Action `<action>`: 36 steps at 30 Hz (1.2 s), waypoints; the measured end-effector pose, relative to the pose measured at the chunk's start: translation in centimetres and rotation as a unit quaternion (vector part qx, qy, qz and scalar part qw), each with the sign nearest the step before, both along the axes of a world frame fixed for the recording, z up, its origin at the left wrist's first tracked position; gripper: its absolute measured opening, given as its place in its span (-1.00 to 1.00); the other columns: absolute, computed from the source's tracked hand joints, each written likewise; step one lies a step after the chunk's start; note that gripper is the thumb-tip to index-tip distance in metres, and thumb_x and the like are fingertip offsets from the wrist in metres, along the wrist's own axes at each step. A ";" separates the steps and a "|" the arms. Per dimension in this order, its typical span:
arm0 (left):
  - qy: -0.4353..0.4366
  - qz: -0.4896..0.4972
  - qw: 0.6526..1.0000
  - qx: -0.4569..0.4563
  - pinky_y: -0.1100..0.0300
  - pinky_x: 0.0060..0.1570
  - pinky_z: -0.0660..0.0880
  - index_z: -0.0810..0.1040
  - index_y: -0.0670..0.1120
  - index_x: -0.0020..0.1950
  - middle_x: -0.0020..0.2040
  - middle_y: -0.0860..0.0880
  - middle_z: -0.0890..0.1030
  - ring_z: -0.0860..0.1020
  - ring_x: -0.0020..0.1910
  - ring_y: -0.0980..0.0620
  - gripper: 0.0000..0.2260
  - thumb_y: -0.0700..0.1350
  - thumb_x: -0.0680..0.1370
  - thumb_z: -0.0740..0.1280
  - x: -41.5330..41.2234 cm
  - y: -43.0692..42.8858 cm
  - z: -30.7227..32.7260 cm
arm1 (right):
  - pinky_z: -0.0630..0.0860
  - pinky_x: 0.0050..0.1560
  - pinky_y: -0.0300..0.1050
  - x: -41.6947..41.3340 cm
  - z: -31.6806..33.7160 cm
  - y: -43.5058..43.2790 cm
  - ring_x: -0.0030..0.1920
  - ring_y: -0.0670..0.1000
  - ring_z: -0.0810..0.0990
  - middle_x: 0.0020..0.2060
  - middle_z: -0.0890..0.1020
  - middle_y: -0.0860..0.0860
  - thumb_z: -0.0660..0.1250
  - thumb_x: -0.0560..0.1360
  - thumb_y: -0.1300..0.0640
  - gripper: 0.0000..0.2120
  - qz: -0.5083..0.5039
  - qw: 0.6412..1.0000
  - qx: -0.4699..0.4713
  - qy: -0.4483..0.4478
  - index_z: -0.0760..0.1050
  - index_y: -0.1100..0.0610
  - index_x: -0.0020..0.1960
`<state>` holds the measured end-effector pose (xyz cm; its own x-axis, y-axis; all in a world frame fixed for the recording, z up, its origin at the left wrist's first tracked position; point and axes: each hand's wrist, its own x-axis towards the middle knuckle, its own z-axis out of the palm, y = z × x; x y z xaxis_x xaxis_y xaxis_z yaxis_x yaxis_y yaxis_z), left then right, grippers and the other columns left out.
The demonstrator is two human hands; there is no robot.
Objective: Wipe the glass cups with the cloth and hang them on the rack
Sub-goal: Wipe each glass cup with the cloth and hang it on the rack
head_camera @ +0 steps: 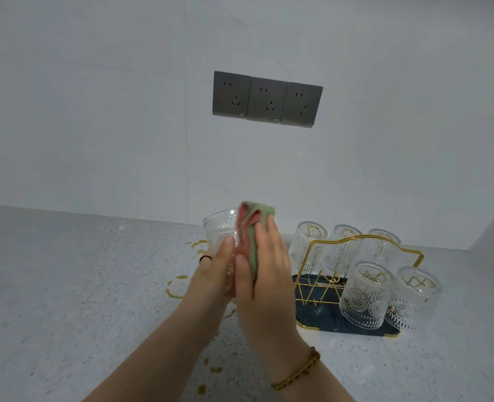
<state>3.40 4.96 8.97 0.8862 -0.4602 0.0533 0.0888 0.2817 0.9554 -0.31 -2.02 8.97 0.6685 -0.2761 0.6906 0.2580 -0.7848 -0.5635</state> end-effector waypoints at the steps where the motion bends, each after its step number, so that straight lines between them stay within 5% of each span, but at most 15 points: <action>1: 0.002 -0.015 1.000 -0.025 0.33 -0.20 0.56 0.58 -0.04 0.05 -0.02 -0.02 0.67 0.65 -0.08 0.13 -0.61 0.22 0.44 0.22 -0.1 0.1 0.0 | 0.16 0.43 -0.11 0.2 -0.5 0.2 0.40 -0.08 0.13 0.41 0.22 -0.02 -0.07 0.55 -0.15 -0.53 -0.004 0.999 -0.039 -0.035 0.14 -0.05 0.41; 3: 0.004 -0.034 0.997 -0.072 0.27 -0.22 0.55 0.66 0.00 -0.08 -0.08 -0.01 0.66 0.63 -0.12 0.06 -0.71 0.15 0.47 0.25 0.0 0.4 -0.1 | 0.14 0.43 -0.17 0.3 -0.9 0.0 0.40 0.02 0.19 0.40 0.25 0.03 -0.10 0.57 -0.13 -0.59 0.046 0.997 -0.029 -0.063 0.21 -0.06 0.36; 5: 0.003 -0.043 0.994 -0.097 0.14 -0.21 0.54 0.68 0.01 -0.11 -0.09 -0.11 0.63 0.58 -0.13 -0.09 -0.69 0.11 0.41 0.20 0.0 0.8 0.3 | 0.32 0.36 0.00 0.1 0.0 -0.8 0.33 0.10 0.37 0.35 0.37 0.11 -0.01 0.52 -0.19 -0.63 0.155 0.976 0.150 -0.007 0.25 -0.23 0.31; 8: -0.007 -0.047 0.994 -0.097 0.16 -0.23 0.60 0.60 -0.06 0.06 -0.02 -0.10 0.69 0.66 -0.09 -0.06 -0.62 0.11 0.36 0.27 0.0 1.1 0.6 | 0.52 0.14 -0.04 -0.2 0.2 -1.9 0.12 -0.02 0.57 0.09 0.59 -0.04 0.04 0.45 -0.10 -0.65 0.248 0.897 0.360 0.072 0.37 -0.15 0.21; 12: -0.028 -0.021 0.998 -0.044 0.16 -0.33 0.47 0.64 -0.07 -0.10 -0.28 -0.08 0.62 0.57 -0.35 0.03 -0.63 0.18 0.33 0.29 0.7 1.0 0.4 | 0.28 0.37 0.06 -0.7 -0.3 0.5 0.32 0.12 0.35 0.33 0.34 0.12 -0.01 0.48 -0.26 -0.55 0.154 0.975 0.159 0.016 0.14 -0.25 0.36; 15: -0.036 -0.032 0.998 -0.044 0.10 -0.14 0.49 0.68 0.10 -0.22 -0.25 -0.01 0.66 0.61 -0.25 0.08 -0.77 0.16 0.39 0.29 0.9 1.2 0.1 | -0.03 0.44 -0.30 -0.4 -0.9 0.5 0.46 -0.09 0.05 0.44 0.09 -0.15 -0.13 0.54 -0.20 -0.58 0.113 0.993 -0.012 -0.038 0.14 -0.17 0.37; 18: -0.029 -0.070 0.994 -0.081 0.13 -0.23 0.57 0.67 0.05 -0.06 -0.11 -0.16 0.66 0.64 -0.19 -0.05 -0.71 0.17 0.37 0.32 0.2 1.6 0.3 | 0.31 0.28 -0.23 -0.6 1.2 -0.5 0.24 -0.19 0.41 0.26 0.39 -0.19 -0.11 0.52 -0.23 -0.66 0.189 0.963 0.182 0.057 0.13 -0.39 0.29; 20: -0.039 -0.067 0.994 -0.074 0.05 -0.11 0.60 0.58 -0.04 0.14 0.02 -0.15 0.67 0.65 -0.04 -0.11 -0.41 0.24 0.21 0.44 0.2 1.5 0.3 | 0.49 -0.02 -0.38 -0.4 1.4 -1.7 -0.02 -0.30 0.56 0.06 0.53 -0.18 -0.06 0.58 -0.03 -0.69 0.238 0.910 0.327 0.095 0.27 -0.22 0.27; 22: -0.037 -0.068 0.996 -0.053 -0.02 -0.05 0.57 0.54 -0.10 0.19 0.07 -0.18 0.65 0.63 0.03 -0.17 -0.34 0.22 0.18 0.43 0.3 1.4 0.4 | 0.54 -0.04 -0.33 -0.6 1.1 -1.4 0.01 -0.24 0.58 0.09 0.56 -0.09 -0.01 0.58 -0.01 -0.66 0.239 0.895 0.365 0.096 0.31 -0.04 0.32; 25: -0.031 -0.059 0.997 -0.037 0.11 -0.20 0.55 0.61 -0.12 0.08 -0.02 -0.19 0.67 0.65 -0.12 -0.12 -0.42 0.23 0.21 0.33 0.8 1.4 0.0 | 0.42 0.28 -0.03 -1.7 -0.7 1.4 0.32 0.02 0.41 0.35 0.39 0.04 0.05 0.48 -0.23 -0.53 0.137 0.957 0.256 0.005 0.22 -0.14 0.35; 27: -0.048 -0.062 0.997 -0.024 0.23 -0.31 0.53 0.67 -0.04 -0.08 -0.17 -0.09 0.69 0.65 -0.23 -0.01 -0.52 0.26 0.20 0.32 1.1 1.4 -0.1 | 0.17 0.43 -0.11 -1.8 -1.8 2.0 0.45 -0.03 0.16 0.46 0.17 -0.03 -0.01 0.53 -0.21 -0.54 0.106 0.986 0.115 -0.052 0.10 -0.19 0.40; 29: -0.060 -0.086 0.994 -0.031 0.20 -0.33 0.52 0.66 -0.05 -0.03 -0.22 -0.09 0.67 0.65 -0.28 -0.02 -0.50 0.26 0.20 0.40 1.0 1.6 0.2 | 0.20 0.42 -0.09 -1.6 -1.6 1.4 0.44 -0.06 0.20 0.45 0.19 -0.04 0.02 0.54 -0.14 -0.53 0.116 0.987 0.096 -0.057 0.02 -0.23 0.43; 31: -0.071 -0.112 0.991 -0.023 0.13 -0.31 0.56 0.56 -0.14 0.14 -0.14 -0.14 0.66 0.65 -0.25 -0.05 -0.26 0.31 0.13 0.48 0.6 1.9 0.4 | 0.50 0.17 -0.08 -1.6 0.2 0.5 0.21 -0.09 0.51 0.26 0.46 0.04 0.08 0.50 -0.11 -0.52 0.184 0.942 0.280 0.006 0.12 -0.17 0.41; 33: -0.065 -0.102 0.993 0.019 -0.11 -0.01 0.56 0.50 -0.12 0.23 0.04 -0.15 0.65 0.64 -0.01 -0.15 -0.11 0.37 0.05 0.49 0.7 2.0 0.2 | 0.57 -0.06 -0.23 -1.3 0.9 -0.9 0.00 -0.13 0.61 0.06 0.58 0.03 0.05 0.52 -0.07 -0.57 0.229 0.882 0.407 0.057 0.28 0.03 0.35; 36: -0.041 -0.094 0.993 0.058 -0.28 0.22 0.38 0.41 -0.08 0.32 0.21 -0.18 0.57 0.53 0.19 -0.24 0.01 0.41 0.00 0.49 1.1 2.2 -0.1 | 0.52 0.14 -0.01 -0.9 0.6 -1.9 0.14 -0.02 0.56 0.14 0.58 0.05 0.06 0.44 -0.16 -0.49 0.214 0.853 0.471 0.066 0.38 0.04 0.29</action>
<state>4.46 7.16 8.82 0.7790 -0.6242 0.0594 0.0498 0.1561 0.9865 -1.16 -3.94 9.53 0.9021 -0.3780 0.2080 0.2926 0.1817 -0.9388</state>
